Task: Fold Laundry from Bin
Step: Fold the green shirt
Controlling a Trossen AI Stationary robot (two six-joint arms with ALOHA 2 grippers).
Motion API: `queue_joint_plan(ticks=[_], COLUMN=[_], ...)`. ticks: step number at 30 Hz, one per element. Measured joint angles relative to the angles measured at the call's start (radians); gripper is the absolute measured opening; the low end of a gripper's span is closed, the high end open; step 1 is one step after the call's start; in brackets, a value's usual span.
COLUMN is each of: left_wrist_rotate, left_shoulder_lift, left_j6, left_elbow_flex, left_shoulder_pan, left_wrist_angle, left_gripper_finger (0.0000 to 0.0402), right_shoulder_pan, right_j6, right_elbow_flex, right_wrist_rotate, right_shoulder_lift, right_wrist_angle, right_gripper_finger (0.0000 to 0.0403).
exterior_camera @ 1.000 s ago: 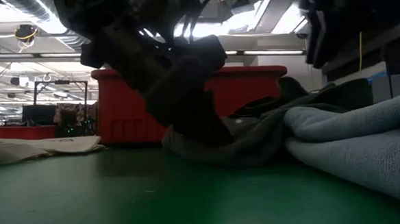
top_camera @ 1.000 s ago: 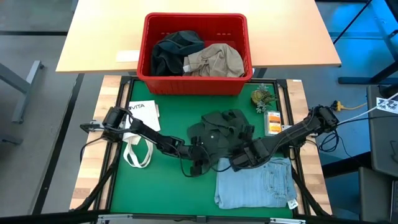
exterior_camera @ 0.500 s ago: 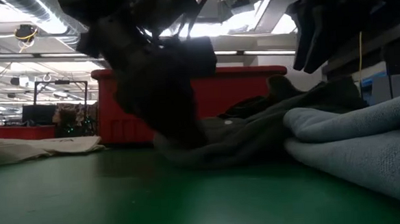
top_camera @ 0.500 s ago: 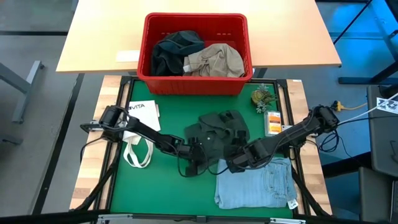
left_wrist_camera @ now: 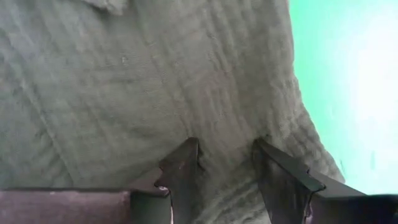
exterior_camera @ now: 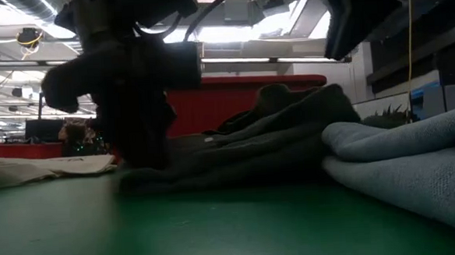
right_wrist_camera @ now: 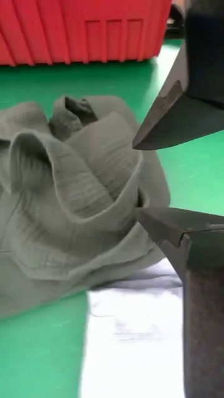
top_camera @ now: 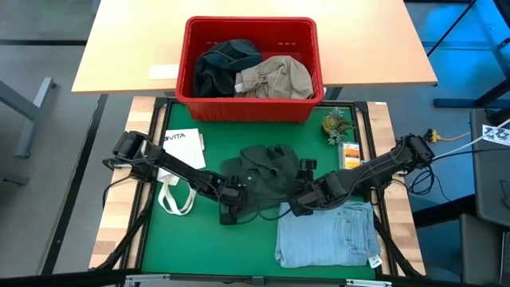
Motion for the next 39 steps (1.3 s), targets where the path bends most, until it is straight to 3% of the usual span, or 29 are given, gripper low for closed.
queue_joint_plan(ticks=[11,17,22,25,32,39], left_wrist_rotate=[-0.019,-0.023,-0.028,-0.028,-0.029,-0.029], left_shoulder_lift=[-0.002,-0.002,-0.002,-0.002,-0.002,-0.002], left_j6=[-0.015,-0.014,-0.014,-0.014,-0.014,-0.029], left_elbow_flex=[0.003,0.002,0.002,0.002,0.002,0.002], left_shoulder_pan=[-0.019,-0.019,-0.019,-0.019,-0.019,-0.018], left_wrist_angle=[-0.052,-0.043,-0.031,-0.03,-0.027,-0.025], left_gripper_finger=[0.0155,0.0155,0.0155,0.0155,0.0155,0.0155], right_shoulder_pan=[-0.031,-0.032,-0.033,-0.051,-0.116,-0.149], right_j6=[-0.029,-0.028,-0.028,-0.026,0.023,-0.007], right_elbow_flex=[0.001,0.0,-0.001,-0.001,-0.001,-0.001], right_wrist_rotate=[-0.199,-0.139,0.008,-0.005,-0.014,-0.111], right_shoulder_lift=[0.02,0.093,0.145,0.149,0.149,0.149], right_wrist_angle=[0.282,0.271,0.273,0.249,0.179,0.158], right_gripper_finger=[0.0159,0.0159,0.0159,0.0157,0.0106,0.0056])
